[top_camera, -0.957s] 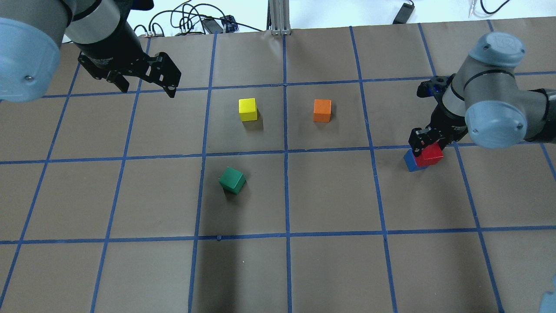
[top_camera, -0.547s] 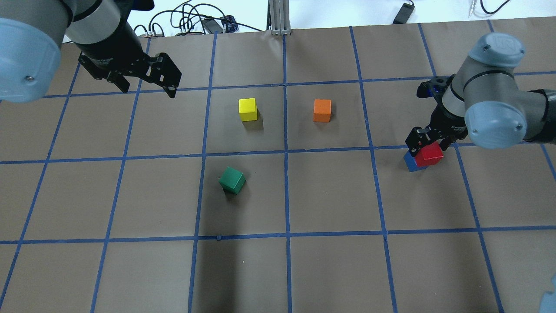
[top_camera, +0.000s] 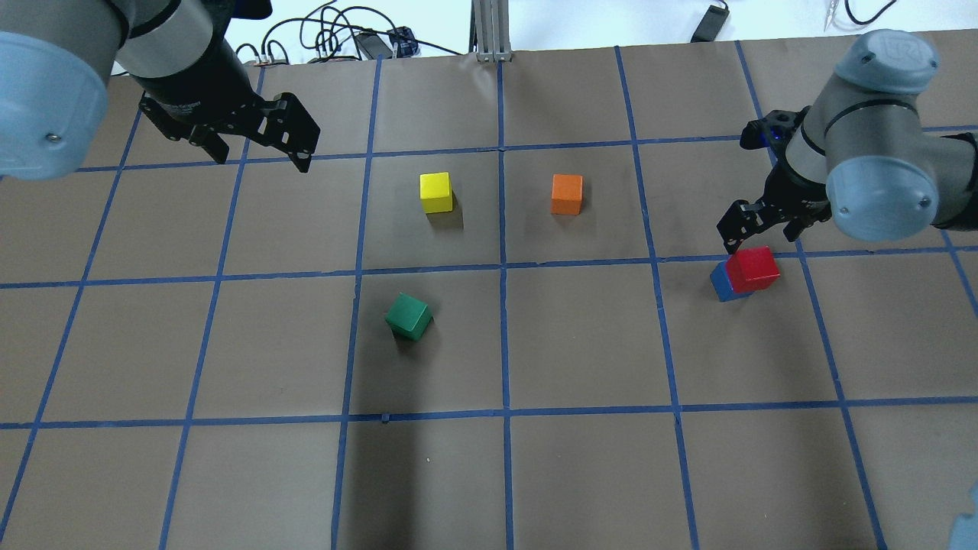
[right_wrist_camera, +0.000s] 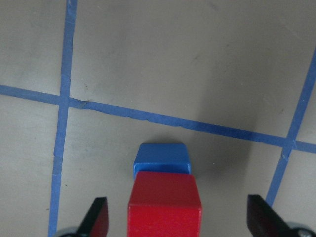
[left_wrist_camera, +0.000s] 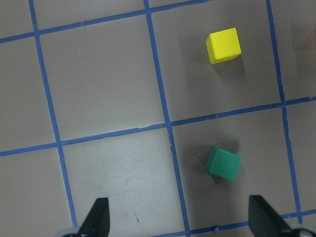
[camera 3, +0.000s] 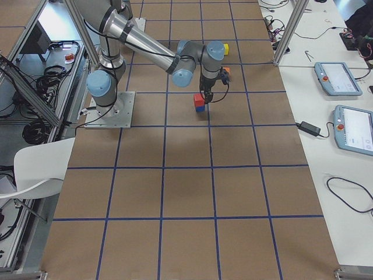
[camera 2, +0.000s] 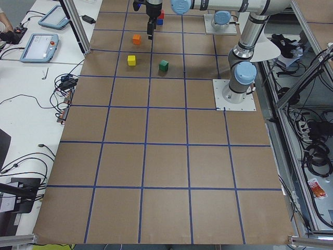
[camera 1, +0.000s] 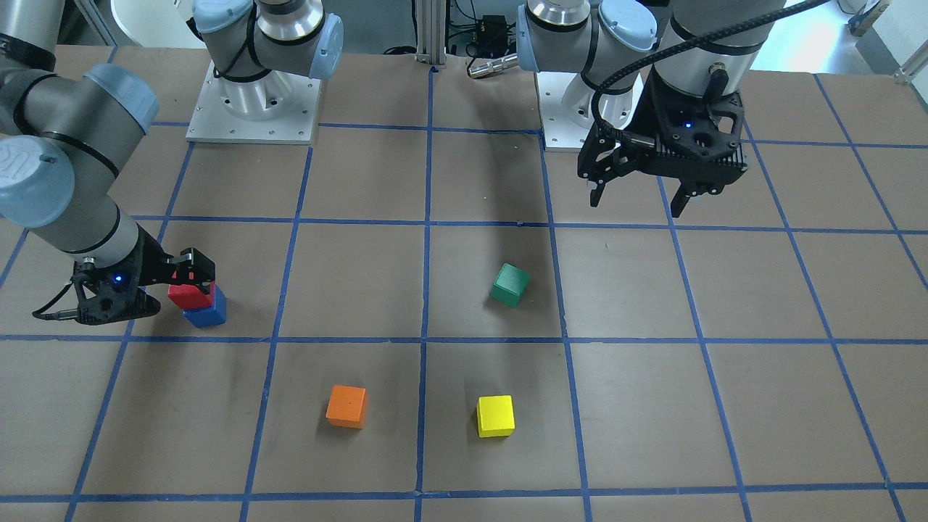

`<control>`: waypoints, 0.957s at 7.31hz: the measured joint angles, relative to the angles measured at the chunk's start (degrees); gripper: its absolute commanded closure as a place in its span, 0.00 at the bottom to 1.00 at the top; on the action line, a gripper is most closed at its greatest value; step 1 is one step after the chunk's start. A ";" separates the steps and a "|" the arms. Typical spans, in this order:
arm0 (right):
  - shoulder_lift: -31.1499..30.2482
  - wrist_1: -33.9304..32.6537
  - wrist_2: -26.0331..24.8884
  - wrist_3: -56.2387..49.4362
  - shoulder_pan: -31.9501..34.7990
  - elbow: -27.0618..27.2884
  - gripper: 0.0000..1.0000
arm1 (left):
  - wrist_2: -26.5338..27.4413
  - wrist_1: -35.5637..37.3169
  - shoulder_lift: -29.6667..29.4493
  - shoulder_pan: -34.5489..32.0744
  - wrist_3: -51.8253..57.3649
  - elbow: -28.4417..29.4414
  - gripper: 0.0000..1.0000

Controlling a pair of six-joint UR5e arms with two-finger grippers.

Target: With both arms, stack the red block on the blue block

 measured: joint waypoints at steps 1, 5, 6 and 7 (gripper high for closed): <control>-0.08 2.16 -0.07 0.08 0.07 -1.70 0.00 | 0.00 0.00 -0.03 0.00 0.02 0.00 0.00; -0.72 22.79 0.10 2.87 1.55 -17.69 0.00 | -0.06 0.00 -0.12 -0.04 -0.01 0.01 0.00; -0.99 26.50 0.15 6.44 3.43 -21.10 0.00 | -0.08 0.02 -0.15 -0.04 -0.02 0.05 0.00; -1.27 28.35 0.17 9.60 5.85 -23.53 0.00 | -0.12 0.06 -0.16 -0.04 -0.04 0.08 0.00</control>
